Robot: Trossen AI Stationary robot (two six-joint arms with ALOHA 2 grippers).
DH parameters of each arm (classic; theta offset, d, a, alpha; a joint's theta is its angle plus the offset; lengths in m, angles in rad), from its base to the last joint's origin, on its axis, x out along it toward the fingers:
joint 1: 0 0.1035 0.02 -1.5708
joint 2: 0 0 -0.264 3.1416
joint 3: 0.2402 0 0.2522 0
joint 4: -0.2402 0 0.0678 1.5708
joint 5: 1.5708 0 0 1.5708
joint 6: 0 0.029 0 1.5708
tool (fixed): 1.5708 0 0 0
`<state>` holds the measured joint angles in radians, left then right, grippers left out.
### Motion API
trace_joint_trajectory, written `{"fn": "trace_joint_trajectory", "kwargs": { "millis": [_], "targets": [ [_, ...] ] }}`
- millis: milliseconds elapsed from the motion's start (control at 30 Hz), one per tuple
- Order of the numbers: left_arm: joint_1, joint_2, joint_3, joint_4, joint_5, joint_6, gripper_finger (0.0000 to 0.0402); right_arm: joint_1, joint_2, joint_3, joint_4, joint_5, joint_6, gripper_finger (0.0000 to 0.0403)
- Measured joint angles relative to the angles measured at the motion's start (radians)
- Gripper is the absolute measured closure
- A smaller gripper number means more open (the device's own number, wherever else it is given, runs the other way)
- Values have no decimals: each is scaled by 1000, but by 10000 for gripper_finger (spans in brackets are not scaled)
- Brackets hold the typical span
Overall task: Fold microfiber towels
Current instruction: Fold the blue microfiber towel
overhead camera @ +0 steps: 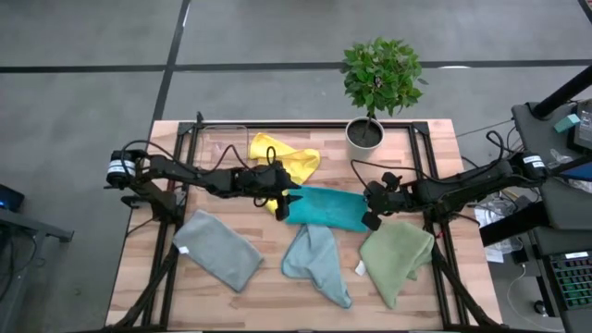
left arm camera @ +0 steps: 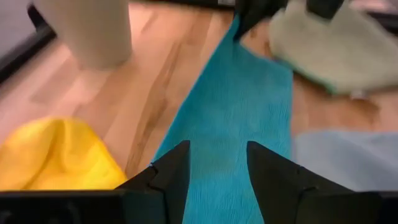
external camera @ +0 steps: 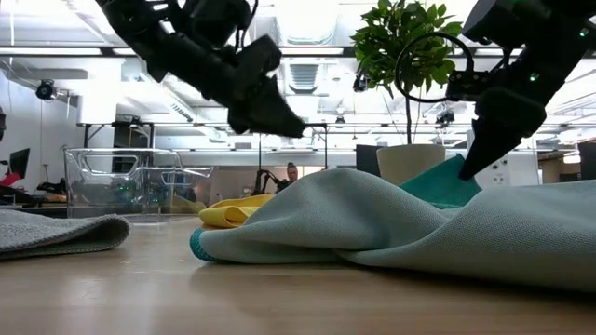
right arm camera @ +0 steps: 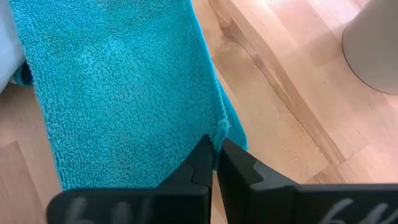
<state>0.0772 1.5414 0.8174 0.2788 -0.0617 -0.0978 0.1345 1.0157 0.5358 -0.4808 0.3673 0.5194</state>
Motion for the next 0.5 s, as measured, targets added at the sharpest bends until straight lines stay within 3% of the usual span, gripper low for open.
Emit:
{"fn": "trace_joint_trajectory", "kwargs": {
  "millis": [200,500],
  "targets": [
    [1,-3,2,122,-1,0,259,0,0,0,0,0,0,394],
    [0,-4,1,131,-2,0,259,0,0,0,0,0,0,394]
  ]
}}
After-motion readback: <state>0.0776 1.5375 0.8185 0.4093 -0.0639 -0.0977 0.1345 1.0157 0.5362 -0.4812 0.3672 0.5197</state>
